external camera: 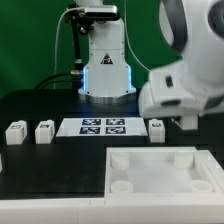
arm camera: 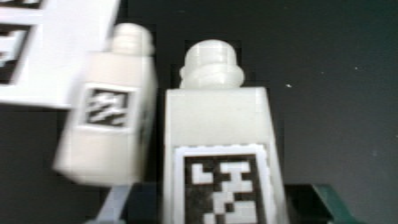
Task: Assemble one leg
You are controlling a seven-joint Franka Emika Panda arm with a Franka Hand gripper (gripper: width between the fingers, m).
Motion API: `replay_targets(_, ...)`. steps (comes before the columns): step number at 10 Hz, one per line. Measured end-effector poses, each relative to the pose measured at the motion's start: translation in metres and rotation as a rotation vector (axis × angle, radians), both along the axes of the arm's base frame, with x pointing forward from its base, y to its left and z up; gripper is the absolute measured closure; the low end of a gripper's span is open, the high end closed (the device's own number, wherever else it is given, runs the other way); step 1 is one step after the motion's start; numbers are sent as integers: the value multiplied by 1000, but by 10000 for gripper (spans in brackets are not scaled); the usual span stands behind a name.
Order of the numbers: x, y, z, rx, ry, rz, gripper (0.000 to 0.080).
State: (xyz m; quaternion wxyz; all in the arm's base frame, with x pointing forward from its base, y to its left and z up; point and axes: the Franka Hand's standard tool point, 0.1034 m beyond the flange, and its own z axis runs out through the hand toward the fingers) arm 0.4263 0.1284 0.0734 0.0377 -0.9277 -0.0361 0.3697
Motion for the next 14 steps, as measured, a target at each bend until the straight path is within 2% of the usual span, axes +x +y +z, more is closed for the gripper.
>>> replay_targets(1, 12, -11, 14, 8, -43, -10, 509)
replay_targets(3, 46, -23, 54, 7, -269, -39, 509)
replay_targets(4, 52, -24, 70, 5, -338, -41, 509)
replay_targets(5, 62, -23, 67, 11, -469, -55, 509)
replay_targets(7, 61, -24, 67, 14, -678, -66, 509)
replay_targets(8, 62, -25, 66, 16, -734, -69, 509)
replay_targets(10, 105, -31, 85, 39, -923, -65, 509)
replay_targets(11, 124, -29, 96, 49, -1014, -74, 509)
replay_targets(12, 136, -24, 104, 58, -1093, -93, 509)
replay_targets(13, 146, -20, 113, 74, -1235, -111, 509)
replay_targets(14, 143, -21, 110, 84, -1333, -110, 509)
